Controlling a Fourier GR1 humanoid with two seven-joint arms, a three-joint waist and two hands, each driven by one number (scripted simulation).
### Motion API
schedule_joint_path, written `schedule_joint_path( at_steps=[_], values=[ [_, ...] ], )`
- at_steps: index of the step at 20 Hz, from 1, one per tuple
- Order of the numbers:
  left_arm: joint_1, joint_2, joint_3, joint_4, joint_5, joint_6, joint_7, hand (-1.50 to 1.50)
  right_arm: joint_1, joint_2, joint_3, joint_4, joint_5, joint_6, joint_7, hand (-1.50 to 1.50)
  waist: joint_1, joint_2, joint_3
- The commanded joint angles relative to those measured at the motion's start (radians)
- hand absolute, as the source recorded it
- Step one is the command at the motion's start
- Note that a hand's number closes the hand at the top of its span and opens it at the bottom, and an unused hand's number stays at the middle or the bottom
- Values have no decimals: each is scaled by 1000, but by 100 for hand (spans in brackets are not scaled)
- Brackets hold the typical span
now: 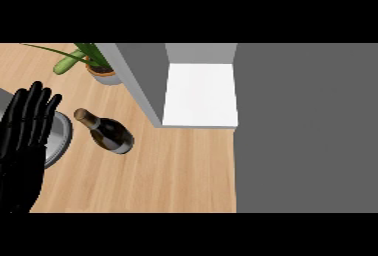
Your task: Pick up the wine, place it into the cabinet and close the cabinet
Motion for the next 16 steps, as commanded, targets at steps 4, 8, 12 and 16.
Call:
schedule_joint_path(
  at_steps=[4, 8, 12, 16],
  values=[
    [-13, -50, -121, 18, -107, 22, 4, -150, 120, 19, 53, 7, -6, 67, -100, -150, -25, -33, -19],
    [10, -96, -203, 55, 121, 81, 76, -150, 194, -47, 140, -104, -119, 195, 53, -150, -36, -36, -21],
    [-20, -98, -341, 33, 87, 226, 128, -150, 212, -70, 118, -263, -174, 185, 163, -150, -32, -36, -19],
    [-68, -98, -346, -61, 57, 264, 234, -150, 233, -95, 69, -332, -247, 200, 246, -150, -25, -35, -19]
  ],
)
